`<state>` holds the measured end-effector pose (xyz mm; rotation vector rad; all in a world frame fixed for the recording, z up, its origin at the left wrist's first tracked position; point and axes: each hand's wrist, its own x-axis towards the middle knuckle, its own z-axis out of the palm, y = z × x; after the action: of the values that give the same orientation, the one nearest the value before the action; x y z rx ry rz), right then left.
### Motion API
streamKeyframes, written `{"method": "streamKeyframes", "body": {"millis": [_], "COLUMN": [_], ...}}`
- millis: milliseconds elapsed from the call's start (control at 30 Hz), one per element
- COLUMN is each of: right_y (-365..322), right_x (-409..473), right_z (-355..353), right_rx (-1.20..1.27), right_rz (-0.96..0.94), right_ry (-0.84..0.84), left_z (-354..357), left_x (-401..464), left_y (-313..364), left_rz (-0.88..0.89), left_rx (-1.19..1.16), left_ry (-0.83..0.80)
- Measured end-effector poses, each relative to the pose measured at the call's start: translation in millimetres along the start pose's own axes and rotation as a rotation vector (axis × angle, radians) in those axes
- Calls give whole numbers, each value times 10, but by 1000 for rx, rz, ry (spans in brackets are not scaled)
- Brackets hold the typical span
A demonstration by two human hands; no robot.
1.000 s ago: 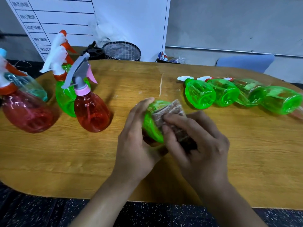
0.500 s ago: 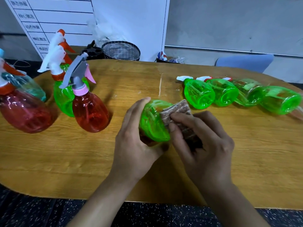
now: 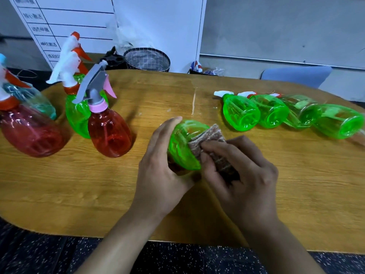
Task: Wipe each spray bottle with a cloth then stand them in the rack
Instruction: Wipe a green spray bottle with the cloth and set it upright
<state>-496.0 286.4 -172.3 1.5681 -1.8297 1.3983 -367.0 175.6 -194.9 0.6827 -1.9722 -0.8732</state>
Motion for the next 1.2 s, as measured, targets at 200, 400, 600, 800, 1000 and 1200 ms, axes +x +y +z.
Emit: {"method": "streamKeyframes", "body": {"millis": [200, 400, 600, 800, 1000, 1200], "right_y": [-18, 64, 146, 162, 187, 186], "right_x": [-10, 49, 7, -54, -64, -73], "right_z": [25, 71, 174, 253, 267, 298], "right_rx": [176, 481, 557, 525, 546, 514], "right_rz": [77, 497, 681, 737, 738, 704], "right_ry": [-67, 68, -44, -105, -125, -158], "left_z": [-20, 0, -82, -110, -143, -179], "left_x": [-25, -90, -149, -151, -91, -75], "left_y": [-31, -116, -112, -153, -264, -350], "left_rz": [-13, -28, -130, -68, -213, -208], "left_rx": [-5, 19, -203, -112, -285, -109], "left_ry": [3, -76, -171, -118, -125, -120]}}
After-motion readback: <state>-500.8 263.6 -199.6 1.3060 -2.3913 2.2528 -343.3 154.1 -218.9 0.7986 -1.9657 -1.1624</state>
